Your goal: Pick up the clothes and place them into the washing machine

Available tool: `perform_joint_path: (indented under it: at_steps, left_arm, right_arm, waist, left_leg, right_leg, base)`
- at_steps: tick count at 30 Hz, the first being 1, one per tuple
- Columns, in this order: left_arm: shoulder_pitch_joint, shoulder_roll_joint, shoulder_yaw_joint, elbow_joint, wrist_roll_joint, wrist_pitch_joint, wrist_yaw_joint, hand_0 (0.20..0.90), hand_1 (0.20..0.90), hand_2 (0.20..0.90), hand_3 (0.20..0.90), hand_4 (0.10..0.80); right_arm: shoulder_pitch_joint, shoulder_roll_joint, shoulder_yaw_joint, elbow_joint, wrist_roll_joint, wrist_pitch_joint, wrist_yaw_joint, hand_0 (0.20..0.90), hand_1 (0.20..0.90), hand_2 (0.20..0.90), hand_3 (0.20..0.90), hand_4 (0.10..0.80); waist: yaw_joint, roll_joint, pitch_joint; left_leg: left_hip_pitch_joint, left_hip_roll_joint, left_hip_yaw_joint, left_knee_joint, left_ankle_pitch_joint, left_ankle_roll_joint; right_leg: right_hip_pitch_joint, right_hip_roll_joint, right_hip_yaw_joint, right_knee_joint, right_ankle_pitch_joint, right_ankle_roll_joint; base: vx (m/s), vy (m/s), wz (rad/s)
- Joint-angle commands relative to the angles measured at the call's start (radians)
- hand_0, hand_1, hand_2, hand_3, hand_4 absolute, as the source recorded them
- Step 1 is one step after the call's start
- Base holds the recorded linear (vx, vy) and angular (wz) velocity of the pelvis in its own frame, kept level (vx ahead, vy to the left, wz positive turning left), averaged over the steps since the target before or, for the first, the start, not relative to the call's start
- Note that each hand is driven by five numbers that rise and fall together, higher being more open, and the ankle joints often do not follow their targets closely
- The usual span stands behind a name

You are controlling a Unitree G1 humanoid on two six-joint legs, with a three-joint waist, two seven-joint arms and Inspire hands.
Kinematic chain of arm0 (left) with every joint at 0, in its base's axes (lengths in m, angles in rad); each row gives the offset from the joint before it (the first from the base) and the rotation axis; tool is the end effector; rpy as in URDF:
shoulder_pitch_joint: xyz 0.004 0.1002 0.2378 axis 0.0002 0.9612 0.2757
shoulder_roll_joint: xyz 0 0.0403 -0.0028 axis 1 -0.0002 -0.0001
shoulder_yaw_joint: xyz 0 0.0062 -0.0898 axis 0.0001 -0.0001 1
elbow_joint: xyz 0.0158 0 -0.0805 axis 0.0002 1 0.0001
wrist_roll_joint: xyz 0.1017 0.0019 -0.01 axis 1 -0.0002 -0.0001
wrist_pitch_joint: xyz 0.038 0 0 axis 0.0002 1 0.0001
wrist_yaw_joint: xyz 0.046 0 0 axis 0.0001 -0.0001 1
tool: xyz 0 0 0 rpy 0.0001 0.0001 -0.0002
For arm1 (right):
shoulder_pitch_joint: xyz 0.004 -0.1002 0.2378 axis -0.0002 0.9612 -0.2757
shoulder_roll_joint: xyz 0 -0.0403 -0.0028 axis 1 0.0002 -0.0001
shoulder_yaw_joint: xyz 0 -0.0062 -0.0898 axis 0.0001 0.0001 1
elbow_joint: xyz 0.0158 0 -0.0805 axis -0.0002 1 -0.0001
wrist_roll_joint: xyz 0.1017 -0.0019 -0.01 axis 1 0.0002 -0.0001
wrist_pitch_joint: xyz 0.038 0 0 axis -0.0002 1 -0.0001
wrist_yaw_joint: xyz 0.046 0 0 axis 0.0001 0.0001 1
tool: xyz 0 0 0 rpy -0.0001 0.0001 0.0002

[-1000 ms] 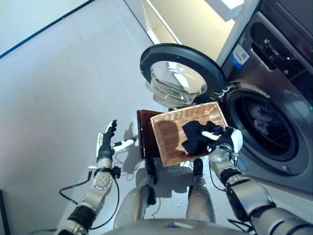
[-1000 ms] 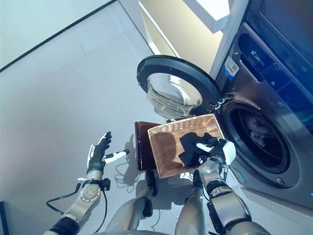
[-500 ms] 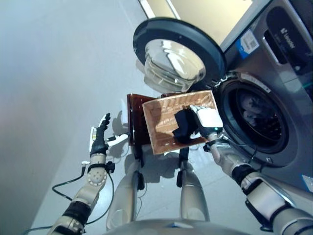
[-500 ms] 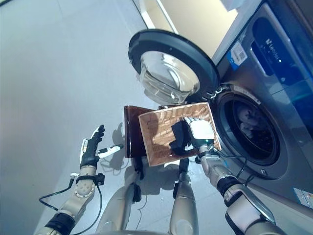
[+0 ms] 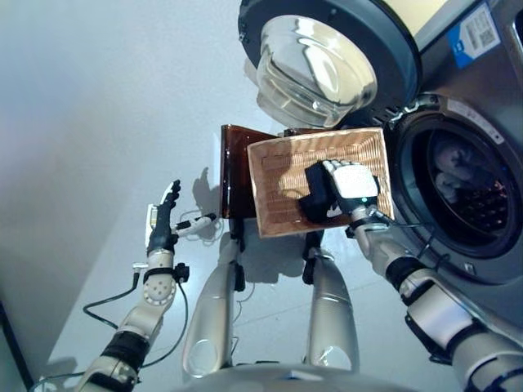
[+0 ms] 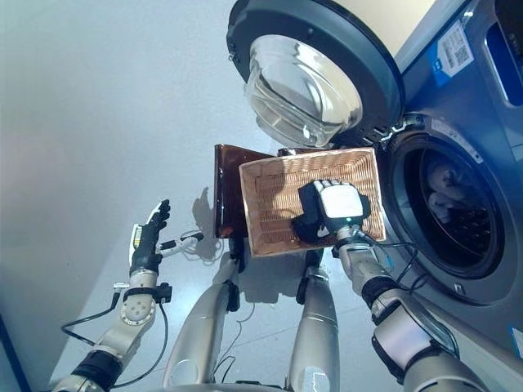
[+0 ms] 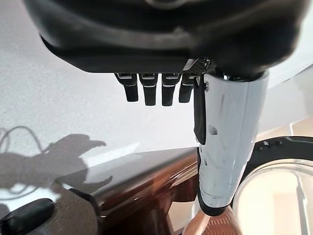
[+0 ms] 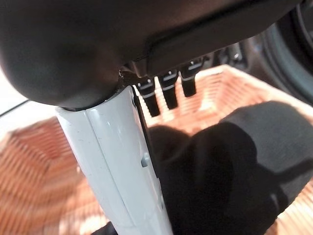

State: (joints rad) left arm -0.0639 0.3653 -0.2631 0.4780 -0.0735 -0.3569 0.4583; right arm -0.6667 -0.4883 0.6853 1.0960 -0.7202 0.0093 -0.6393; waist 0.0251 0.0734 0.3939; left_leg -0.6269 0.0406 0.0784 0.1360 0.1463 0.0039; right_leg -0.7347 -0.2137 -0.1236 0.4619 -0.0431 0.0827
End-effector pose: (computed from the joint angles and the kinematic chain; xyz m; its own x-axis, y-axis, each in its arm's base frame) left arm 0.1961 0.1909 0.0002 0.9712 0.2382 0.0094 -0.2279 0.9160 0.3301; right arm 0.2815 -0.2225 0.0275 0.9959 0.0115 0.0900 0.0907 -0.1087 -0.9899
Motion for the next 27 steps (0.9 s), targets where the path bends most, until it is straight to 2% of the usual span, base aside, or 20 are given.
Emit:
perform_joint_path:
  at_steps: [1,27]
  left_arm:
    - [0.038,0.033,0.058,-0.095,0.001,-0.085,0.048,0.9,0.9,0.9,0.9,0.8]
    - [0.062,0.022,0.074,-0.129,0.013,-0.075,0.057,0.9,0.9,0.9,0.9,0.8]
  right_arm:
    - [-0.029,-0.047,0.009,-0.004,-0.01,0.028,-0.075,0.9,0.9,0.9,0.9,0.8]
    - [-0.023,-0.037,-0.004,0.045,-0.012,0.059,-0.081,0.9,0.9,0.9,0.9,0.8]
  waist:
    - [0.005,0.033,-0.06]
    - [0.004,0.074,-0.012]
  left_leg:
    - [-0.1,0.029,-0.025,0.127,-0.083,-0.058]
    - [-0.106,0.016,-0.034,0.108,-0.066,-0.054]
  right_leg:
    - [0.011,0.061,-0.035,-0.097,0.044,-0.02]
    - [-0.034,0.06,-0.035,-0.04,0.017,-0.033]
  base:
    - [0.0,0.0,0.0]
    - [0.0,0.0,0.01]
